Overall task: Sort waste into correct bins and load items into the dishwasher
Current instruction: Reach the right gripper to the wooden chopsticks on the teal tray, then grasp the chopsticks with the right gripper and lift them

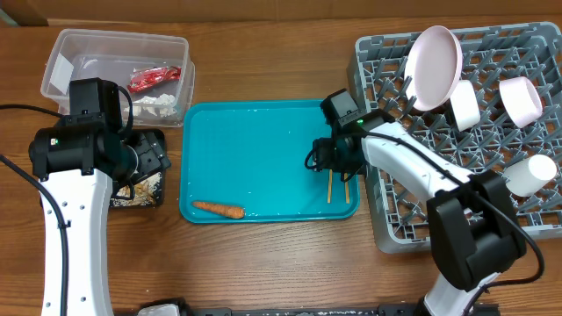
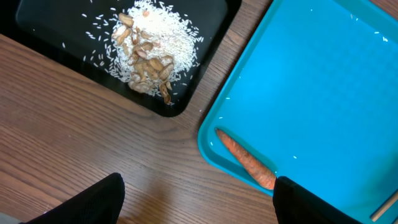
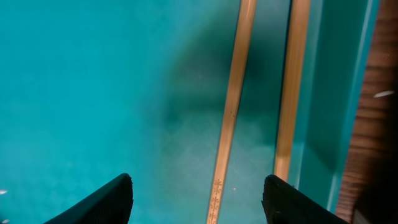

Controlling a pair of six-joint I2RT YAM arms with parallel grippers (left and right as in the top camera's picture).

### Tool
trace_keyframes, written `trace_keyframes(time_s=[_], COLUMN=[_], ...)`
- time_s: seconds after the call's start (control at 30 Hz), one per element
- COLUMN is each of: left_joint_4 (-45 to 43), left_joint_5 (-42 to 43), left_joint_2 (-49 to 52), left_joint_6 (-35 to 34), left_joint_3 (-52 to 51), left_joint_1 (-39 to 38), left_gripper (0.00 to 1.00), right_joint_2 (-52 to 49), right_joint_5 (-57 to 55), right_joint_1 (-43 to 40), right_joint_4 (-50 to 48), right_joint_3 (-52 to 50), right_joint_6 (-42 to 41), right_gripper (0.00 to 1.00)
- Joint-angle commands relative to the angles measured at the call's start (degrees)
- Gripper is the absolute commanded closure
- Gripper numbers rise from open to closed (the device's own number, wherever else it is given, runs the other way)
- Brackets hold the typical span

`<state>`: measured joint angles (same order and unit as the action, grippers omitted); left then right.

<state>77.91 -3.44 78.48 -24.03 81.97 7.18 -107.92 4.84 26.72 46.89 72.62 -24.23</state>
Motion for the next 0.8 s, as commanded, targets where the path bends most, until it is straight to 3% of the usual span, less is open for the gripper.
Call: trace_keyframes(time_s=[0.0,0.27,0.47,0.67,0.77], left_joint_4=[-0.2,-0.5,-0.6,-0.6,-0.6], left_joint_5=[0.4,0.5,0.5,0.5,0.5], left_joint_2=[-0.6,-0.6,-0.6,-0.6,-0.6], left_joint_6=[-0.8,-0.8,-0.8,-0.8,-0.8], left_joint_3=[-0.4,-0.5,-0.5,-0.5,-0.5], left_joint_1=[-0.1,-0.1,-0.1,-0.1,-0.1], left_gripper=[0.21,0.21,0.21,0.21,0.2], right_joint_2=[-0.8,-4.0,-4.3,-4.3,-4.3], right_joint_5=[-2.3,-2.4,-4.0,-4.0,-3.9], right_joint_1=[1.0,3.9,4.9,4.9,4.9], right_joint_4=[-0.4,0.1,0.1,0.4,0.4], right_joint_3=[0.1,0.1,0.1,0.1,0.1], right_joint_6=[-1.6,-1.6,-4.4,-5.0,-5.0], right_gripper=[0.31,0.39,0.54,0.77,0.82])
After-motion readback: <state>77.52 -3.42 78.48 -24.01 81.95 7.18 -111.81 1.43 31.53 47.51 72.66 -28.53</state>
